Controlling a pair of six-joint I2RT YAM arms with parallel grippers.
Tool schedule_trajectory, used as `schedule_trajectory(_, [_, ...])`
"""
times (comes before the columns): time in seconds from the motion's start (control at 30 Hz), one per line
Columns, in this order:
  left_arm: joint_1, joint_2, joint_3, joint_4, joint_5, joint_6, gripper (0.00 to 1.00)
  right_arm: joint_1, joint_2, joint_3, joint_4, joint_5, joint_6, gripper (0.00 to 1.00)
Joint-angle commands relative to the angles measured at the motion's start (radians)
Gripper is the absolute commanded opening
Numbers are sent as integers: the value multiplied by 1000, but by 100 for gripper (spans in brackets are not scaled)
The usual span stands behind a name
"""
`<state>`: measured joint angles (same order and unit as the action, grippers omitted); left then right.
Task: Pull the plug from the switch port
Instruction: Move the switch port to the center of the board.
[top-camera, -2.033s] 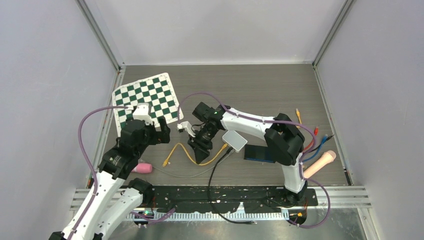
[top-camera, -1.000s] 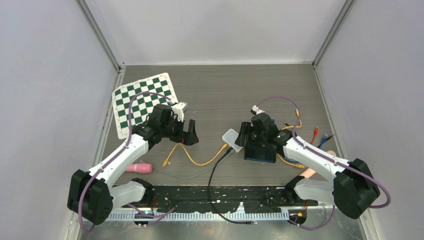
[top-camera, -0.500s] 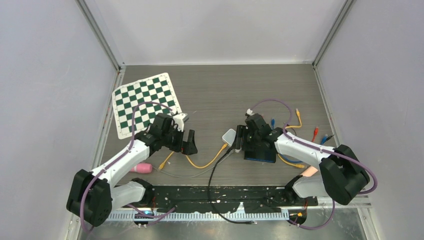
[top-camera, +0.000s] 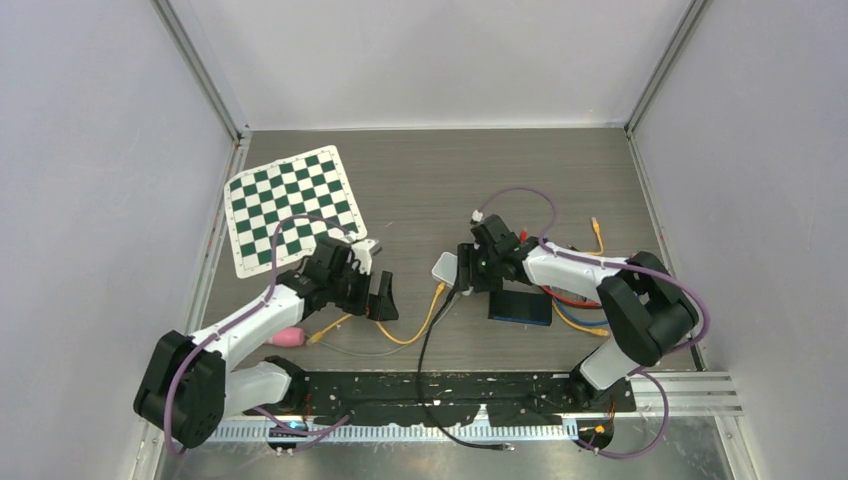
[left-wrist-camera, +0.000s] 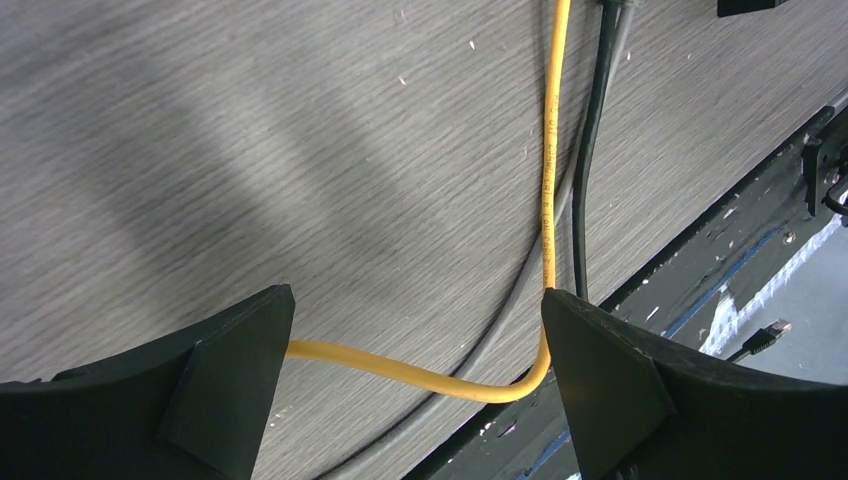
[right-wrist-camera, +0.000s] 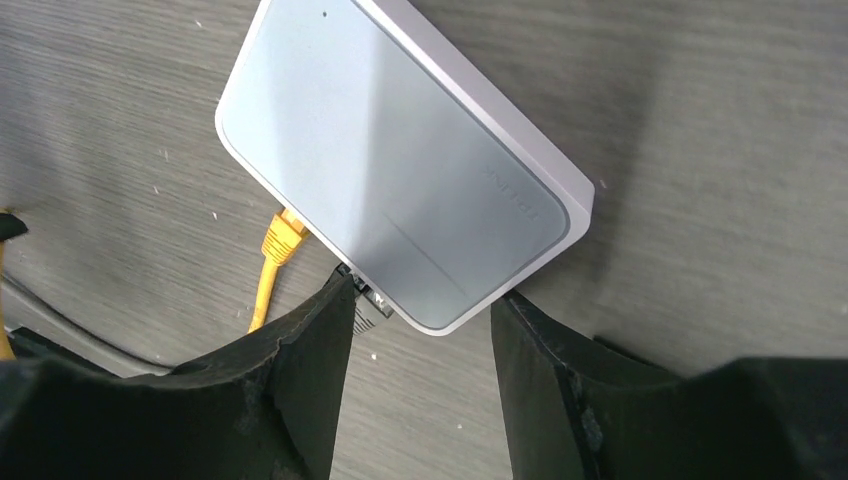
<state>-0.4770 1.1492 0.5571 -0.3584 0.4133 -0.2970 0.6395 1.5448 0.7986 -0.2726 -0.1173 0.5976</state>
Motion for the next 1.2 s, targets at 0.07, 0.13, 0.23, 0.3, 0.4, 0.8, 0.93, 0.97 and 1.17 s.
schedule_trajectory(0.07, [-27, -47, -78, 85, 44, -84, 99, 5, 115, 171, -3, -88, -187, 59])
schedule_trajectory(0.13, [-35, -54, -112, 111, 50, -101, 99, 5, 163, 218, -17, -140, -224, 60])
schedule_trajectory(0.23, [-40, -55, -149, 146, 64, -126, 99, 12, 239, 298, -33, -206, -255, 60])
schedule_trajectory(0.3, [-43, -59, -165, 167, 85, -146, 99, 24, 272, 336, -45, -231, -269, 60])
schedule_trajectory(0.4, [-63, -74, -172, 189, 107, -174, 99, 47, 306, 372, -53, -266, -295, 60])
schedule_trajectory(0.8, [-97, -176, -120, 35, -77, -161, 99, 66, 259, 373, -102, -98, -288, 60])
schedule_trajectory(0.93, [-97, -342, -119, -34, -288, -214, 99, 66, 180, 333, -106, -37, -282, 60])
schedule_trajectory(0.97, [-96, -382, -114, -70, -338, -221, 99, 66, 169, 327, -109, -26, -282, 60])
schedule_trajectory(1.17, [-80, -570, -106, -106, -547, -192, 99, 66, 79, 245, -66, -25, -185, 59])
